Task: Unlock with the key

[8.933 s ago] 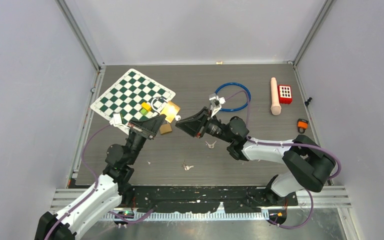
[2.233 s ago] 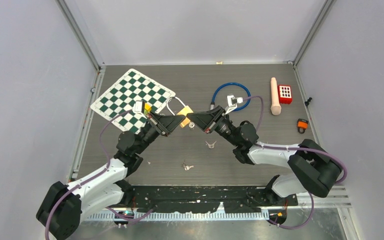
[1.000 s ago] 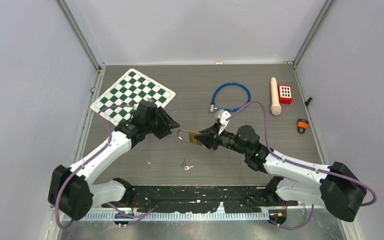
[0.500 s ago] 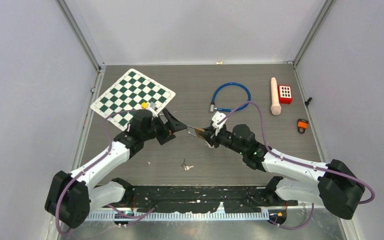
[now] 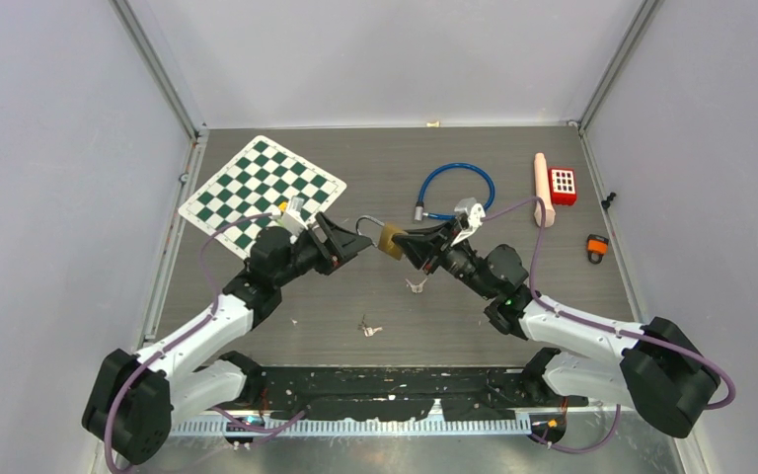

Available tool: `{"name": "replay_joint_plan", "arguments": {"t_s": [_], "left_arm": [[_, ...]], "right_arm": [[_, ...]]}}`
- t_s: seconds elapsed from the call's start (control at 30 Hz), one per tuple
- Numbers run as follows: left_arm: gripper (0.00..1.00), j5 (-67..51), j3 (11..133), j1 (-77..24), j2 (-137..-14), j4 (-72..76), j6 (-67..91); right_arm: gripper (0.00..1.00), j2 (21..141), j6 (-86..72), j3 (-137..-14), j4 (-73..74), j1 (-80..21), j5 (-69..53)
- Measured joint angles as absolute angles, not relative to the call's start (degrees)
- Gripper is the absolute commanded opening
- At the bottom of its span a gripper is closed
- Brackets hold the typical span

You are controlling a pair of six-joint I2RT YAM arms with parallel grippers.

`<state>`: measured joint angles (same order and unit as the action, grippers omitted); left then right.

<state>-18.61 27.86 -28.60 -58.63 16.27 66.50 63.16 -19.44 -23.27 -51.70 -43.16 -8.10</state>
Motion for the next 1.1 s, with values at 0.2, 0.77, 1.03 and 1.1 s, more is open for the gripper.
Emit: {"name": "replay_joint_plan", "arguments": {"t_s": [0.2, 0.77, 1.03, 1.1], "left_arm": [[0.65, -18.0, 27.8, -29.5, -59.3, 20.8, 68.4], [0.00, -17.3, 33.6, -29.6, -66.9, 11.1, 70.5], [0.00, -17.8, 45.0, -28.8, -82.1, -1.3, 62.7], [0.00, -18.0, 46.9, -28.4, -86.0, -3.1, 61.2]], "right_arm": [[0.05, 64.1, -23.8, -23.3, -56.1, -43.2, -9.8], [0.05, 65.6, 5.9, -20.8, -47.7, -48.4, -0.5], [0.05, 80.9, 33.3, -22.3, -48.3, -54.4, 13.2], [0.05, 85.4, 37.7, -23.5, -48.8, -55.1, 15.3]]}}
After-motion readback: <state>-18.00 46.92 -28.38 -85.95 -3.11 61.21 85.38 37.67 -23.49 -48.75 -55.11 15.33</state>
